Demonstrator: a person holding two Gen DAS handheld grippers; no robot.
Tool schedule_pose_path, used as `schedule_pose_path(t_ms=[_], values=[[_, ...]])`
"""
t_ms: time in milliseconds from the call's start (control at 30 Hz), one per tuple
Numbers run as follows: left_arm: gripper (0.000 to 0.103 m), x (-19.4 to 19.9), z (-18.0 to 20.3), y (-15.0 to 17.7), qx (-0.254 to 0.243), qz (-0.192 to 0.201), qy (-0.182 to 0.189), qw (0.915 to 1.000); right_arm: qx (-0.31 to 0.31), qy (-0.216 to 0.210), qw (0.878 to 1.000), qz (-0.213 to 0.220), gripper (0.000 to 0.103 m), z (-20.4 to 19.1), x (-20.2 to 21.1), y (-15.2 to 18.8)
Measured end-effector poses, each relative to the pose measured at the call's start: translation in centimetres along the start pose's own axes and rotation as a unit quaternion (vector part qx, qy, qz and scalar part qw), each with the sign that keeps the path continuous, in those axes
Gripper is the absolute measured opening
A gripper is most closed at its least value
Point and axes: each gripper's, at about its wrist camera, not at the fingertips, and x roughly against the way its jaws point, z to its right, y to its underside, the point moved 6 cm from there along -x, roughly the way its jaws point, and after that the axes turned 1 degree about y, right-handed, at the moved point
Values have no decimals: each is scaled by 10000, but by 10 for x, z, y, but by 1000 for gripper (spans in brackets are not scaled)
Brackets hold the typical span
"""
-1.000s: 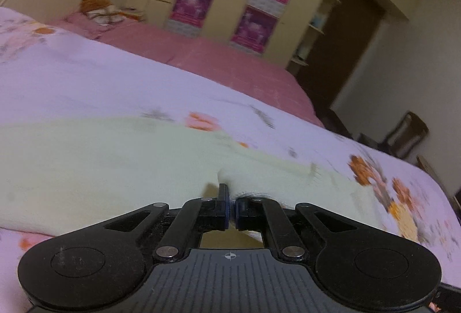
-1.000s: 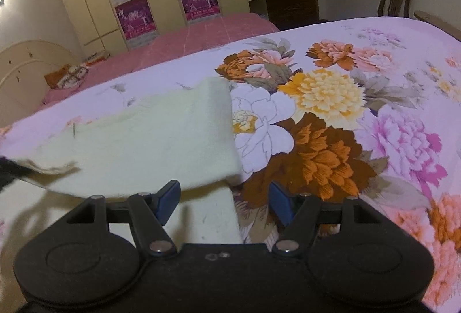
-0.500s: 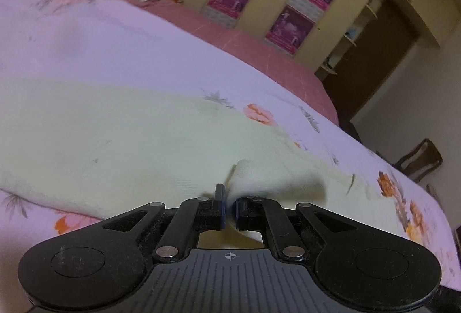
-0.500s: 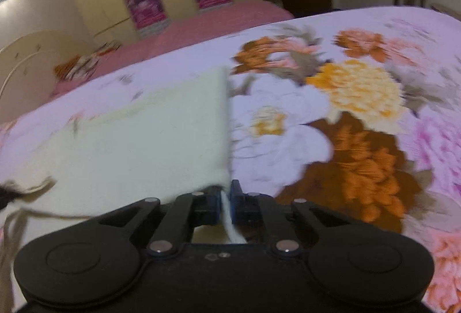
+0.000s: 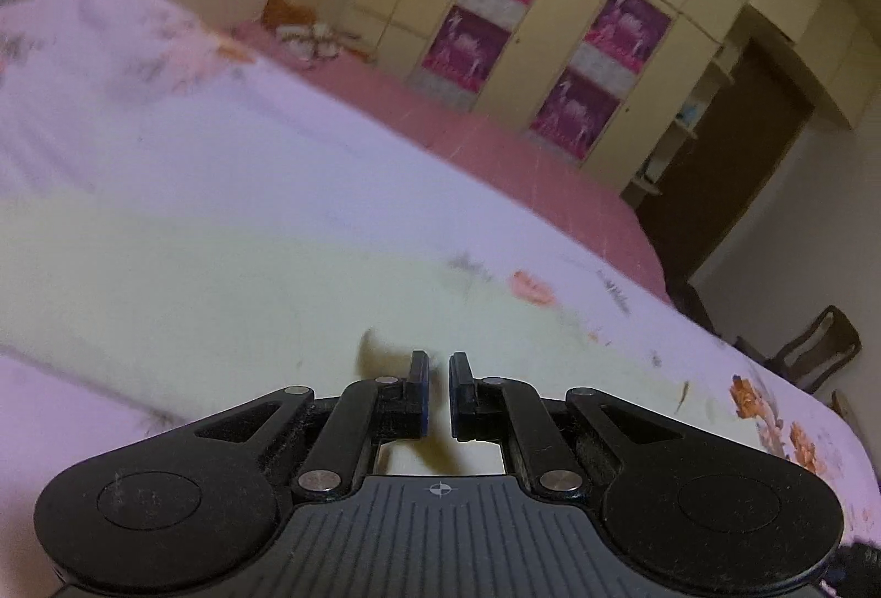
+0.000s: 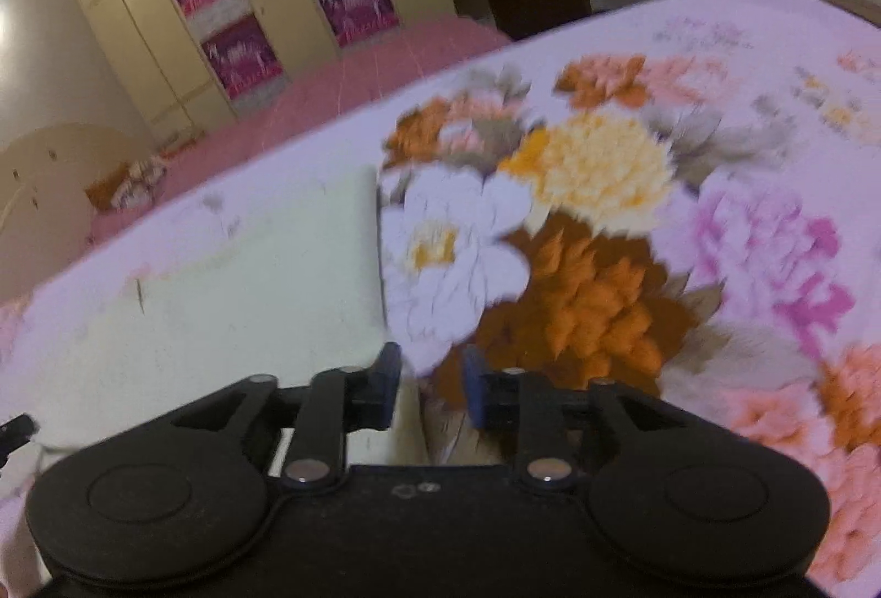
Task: Fold small clothes
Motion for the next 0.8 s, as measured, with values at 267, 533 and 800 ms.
schedule_pose_path(t_ms=[267,533,800], values=[[32,-30,28,-5,-212,-196,189,9994,5,-227,9994,-273,55,-27,-65,-23],[69,-70,19,11,-335,-331,-168,9987,123,-281,9989,-346,9,-39,-102,-36],[74,-56,21,19,-592,-311,-89,9977,405,231,9989,1,8,-22,-86,-45]])
